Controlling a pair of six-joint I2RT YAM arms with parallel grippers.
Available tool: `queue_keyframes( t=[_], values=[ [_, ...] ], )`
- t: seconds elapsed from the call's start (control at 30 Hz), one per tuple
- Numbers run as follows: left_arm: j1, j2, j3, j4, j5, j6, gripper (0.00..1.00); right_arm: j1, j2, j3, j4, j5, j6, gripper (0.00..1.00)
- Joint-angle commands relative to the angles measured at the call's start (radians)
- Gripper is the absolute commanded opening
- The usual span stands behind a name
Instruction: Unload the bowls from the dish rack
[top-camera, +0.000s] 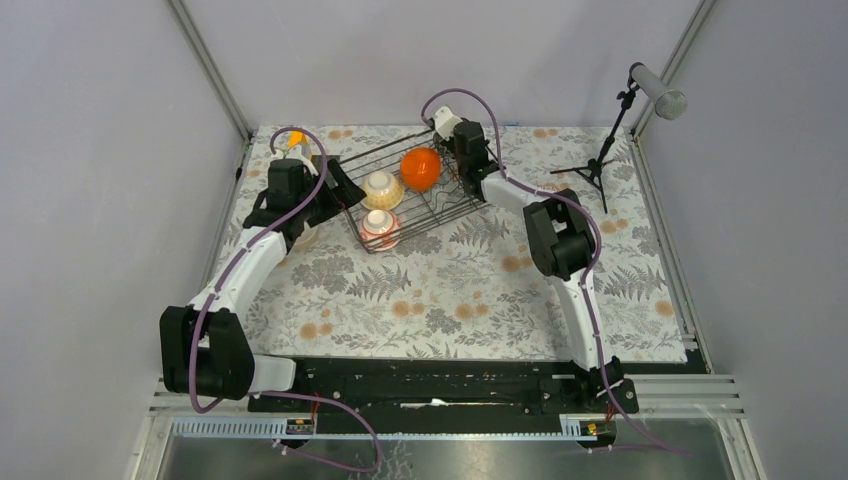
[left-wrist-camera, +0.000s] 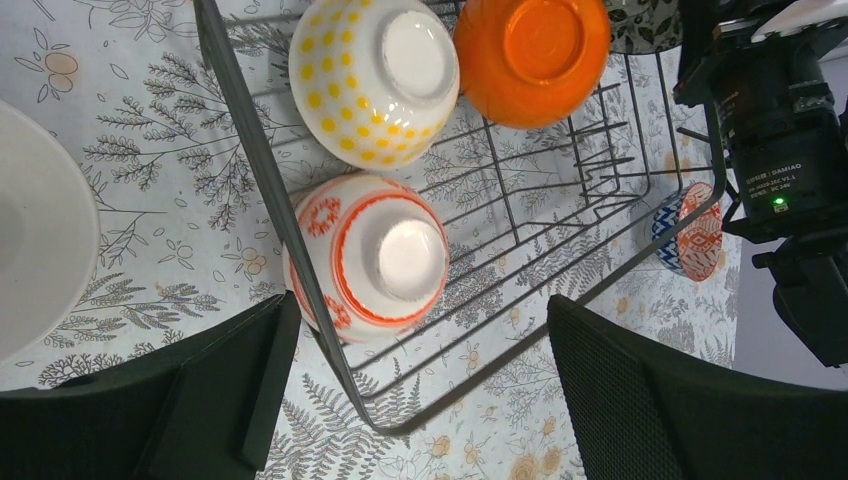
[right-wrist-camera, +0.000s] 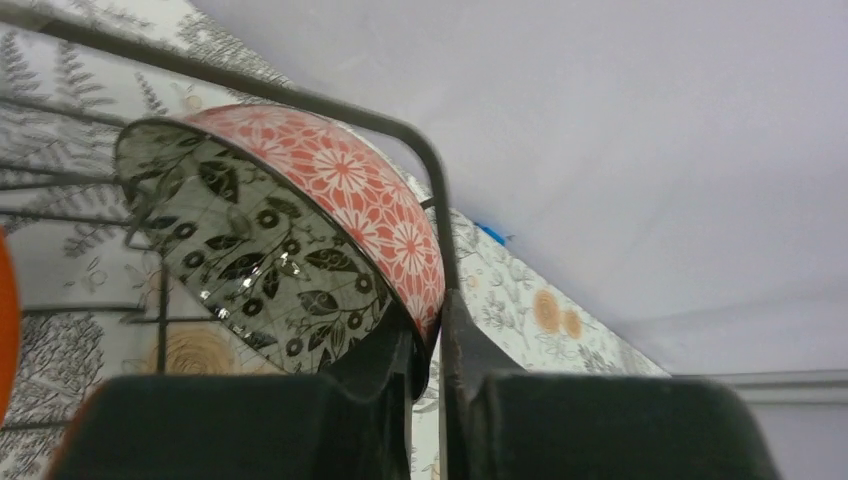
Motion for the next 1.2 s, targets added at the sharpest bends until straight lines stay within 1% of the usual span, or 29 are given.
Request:
queue_keyframes(
  t=[0.0,0.17,0.4,0.6,0.77,0.87,0.97,1.07,1.17],
  values=[
    [-0.003,-0.004,0.015,0.027,0.018,0.012,0.99,0.036,-0.005,0.034,0.087,0.039,-0.049,0.0],
    [-0.002,-0.004,0.011,0.028,0.017,0.008,0.99,0.047,-0.005,0.042,0.134,0.107,-0.083,0.0],
    [-0.002,-0.003,0.012,0.016,0.012,0.004,0.99,0.05,0.007,0.097,0.173,0.186,-0.115,0.0],
    [-0.003,-0.011,0.012,-0.003,-0.005,0.002,0.99,0.049,0.007,0.159,0.196,0.249,-0.118,0.0],
    [-0.002,-0.024,0.001,-0.014,-0.029,-0.013,0.99,0.05,-0.018,0.159,0.228,0.293,-0.102,0.0],
    [-0.003,-0.032,-0.009,-0.015,-0.023,-0.024,0.99,0.049,-0.038,0.152,0.232,0.329,-0.069,0.0],
    [-0.005,-0.044,-0.018,-0.015,-0.023,-0.035,0.99,0.05,-0.062,0.154,0.21,0.395,-0.015,0.0],
    [-0.008,-0.063,-0.028,-0.016,-0.023,-0.045,0.99,0.051,-0.095,0.169,0.115,0.434,0.066,0.0],
    [-0.012,-0.088,-0.036,-0.019,-0.024,-0.055,0.99,0.05,-0.147,0.144,0.02,0.437,0.176,0.0]
  ],
)
